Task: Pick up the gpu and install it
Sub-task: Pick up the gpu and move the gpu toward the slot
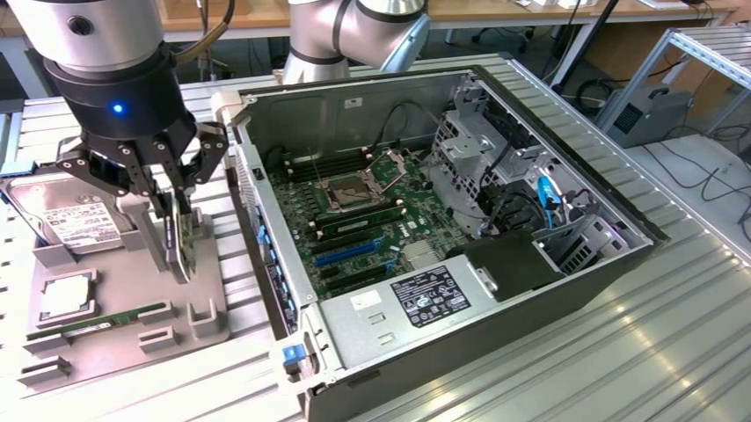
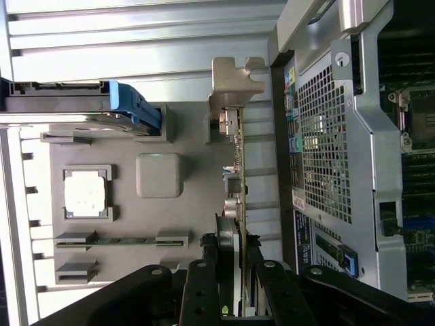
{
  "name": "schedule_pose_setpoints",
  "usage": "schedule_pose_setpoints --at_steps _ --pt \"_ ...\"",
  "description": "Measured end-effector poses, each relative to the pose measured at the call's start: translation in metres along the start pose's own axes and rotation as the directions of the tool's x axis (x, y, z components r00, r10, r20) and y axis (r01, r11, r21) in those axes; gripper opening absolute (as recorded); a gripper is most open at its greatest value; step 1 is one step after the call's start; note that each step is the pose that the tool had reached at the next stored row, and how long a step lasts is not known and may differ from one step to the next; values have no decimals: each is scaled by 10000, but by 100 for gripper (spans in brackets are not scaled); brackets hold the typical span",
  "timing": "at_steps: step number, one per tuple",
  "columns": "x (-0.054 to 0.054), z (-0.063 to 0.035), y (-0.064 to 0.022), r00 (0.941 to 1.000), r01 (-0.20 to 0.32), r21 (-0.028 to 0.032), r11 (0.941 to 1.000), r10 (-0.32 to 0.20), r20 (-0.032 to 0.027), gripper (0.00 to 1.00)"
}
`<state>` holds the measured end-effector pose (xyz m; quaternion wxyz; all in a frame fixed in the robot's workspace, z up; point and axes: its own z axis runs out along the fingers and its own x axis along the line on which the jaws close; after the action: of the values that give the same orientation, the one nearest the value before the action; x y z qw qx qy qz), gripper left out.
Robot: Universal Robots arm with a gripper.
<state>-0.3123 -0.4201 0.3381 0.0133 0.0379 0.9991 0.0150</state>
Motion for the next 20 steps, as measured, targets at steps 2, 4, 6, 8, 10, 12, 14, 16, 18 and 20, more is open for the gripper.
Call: schedule_pose_setpoints --at_steps 2,4,6,8,10,12,14,16,18,20 --pt "0 -5 0 10000 0 0 10000 0 0 27" --pt "0 -11 0 10000 0 0 10000 0 -1 27" --pt "0 -18 1 10000 0 1 10000 0 -1 27" --pt "0 -22 1 10000 0 1 10000 0 -1 27" --pt "0 -26 1 10000 0 0 10000 0 0 27" --pt "-1 -29 1 10000 0 0 10000 0 0 27" --pt "-1 -33 1 10000 0 1 10000 0 -1 27" --pt "-1 -37 1 10000 0 0 10000 0 0 27" --pt "-1 -54 2 10000 0 1 10000 0 0 27" --pt "-2 -73 2 10000 0 0 10000 0 0 27"
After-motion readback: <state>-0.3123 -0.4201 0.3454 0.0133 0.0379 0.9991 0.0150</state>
